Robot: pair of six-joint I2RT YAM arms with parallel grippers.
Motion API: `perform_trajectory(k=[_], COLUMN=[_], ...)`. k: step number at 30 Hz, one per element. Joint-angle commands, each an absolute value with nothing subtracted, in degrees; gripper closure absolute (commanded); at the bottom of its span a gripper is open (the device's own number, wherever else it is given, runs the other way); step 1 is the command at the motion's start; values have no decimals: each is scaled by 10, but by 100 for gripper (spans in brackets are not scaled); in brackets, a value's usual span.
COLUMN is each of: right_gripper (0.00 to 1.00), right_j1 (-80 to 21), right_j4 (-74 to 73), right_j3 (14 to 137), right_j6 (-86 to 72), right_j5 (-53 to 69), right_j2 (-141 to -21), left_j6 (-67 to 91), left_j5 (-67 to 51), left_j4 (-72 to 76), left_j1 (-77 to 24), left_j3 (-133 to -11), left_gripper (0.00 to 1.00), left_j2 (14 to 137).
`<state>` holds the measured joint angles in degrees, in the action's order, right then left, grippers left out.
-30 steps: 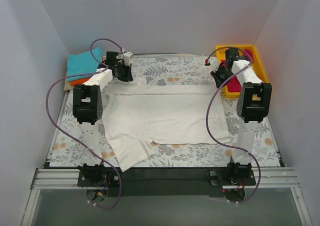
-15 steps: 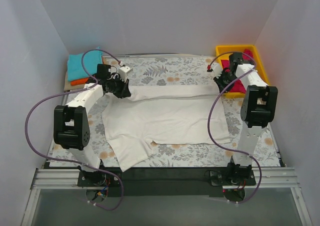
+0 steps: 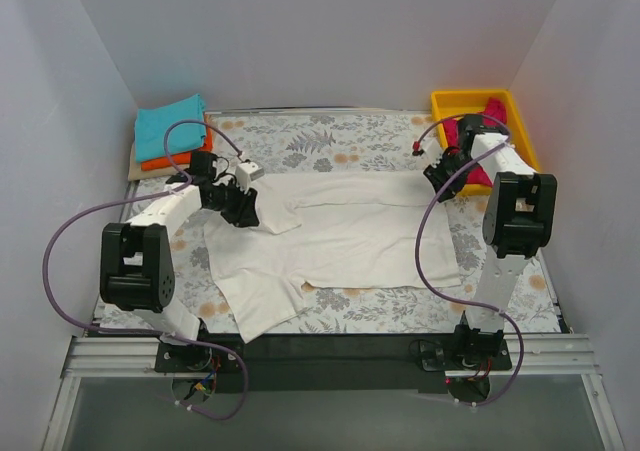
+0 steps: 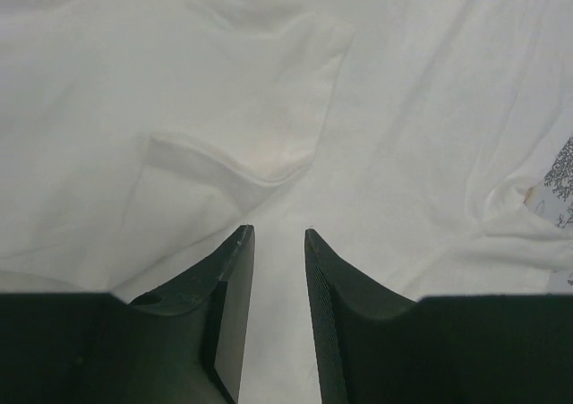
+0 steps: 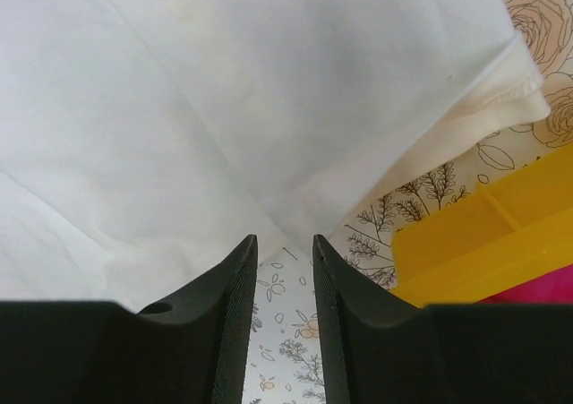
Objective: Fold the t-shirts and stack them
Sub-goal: Fold the tshirt
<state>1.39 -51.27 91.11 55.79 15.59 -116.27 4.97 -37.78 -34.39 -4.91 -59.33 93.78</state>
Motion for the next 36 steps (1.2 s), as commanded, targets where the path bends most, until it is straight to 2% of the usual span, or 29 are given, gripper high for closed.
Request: perform_trajectory(k=[1, 7, 15, 21, 29, 34, 36], right_gripper=[67, 79, 82, 82, 84, 85, 83], right_j1=[16, 7, -20, -38, -40, -40, -39], right_j4=[-540, -537, -529, -497, -497, -499, -498], right_j3=[968, 1048, 1097, 1044, 944, 972, 1021], right_j6=[564, 476, 420, 417, 446, 444, 423], right_j5=[194, 192, 171, 128, 95, 115, 130], right_j2=[-1128, -1199, -1271, -1281, -1240, -1210, -1212], left_j6=[58, 227, 294, 282, 248, 246, 260], left_j5=[-413, -325, -196, -149, -147, -210, -226], left_j4=[-345, -228, -217, -231, -288, -308, -289], left_j1=[-45, -43, -41, -35, -14, 17, 18], left_j3=[-627, -678, -759, -706, -633, -712, -744], left_gripper=[71, 75, 77, 78, 79, 80, 73], left_j2=[902, 949, 1078, 1062, 998, 986, 994])
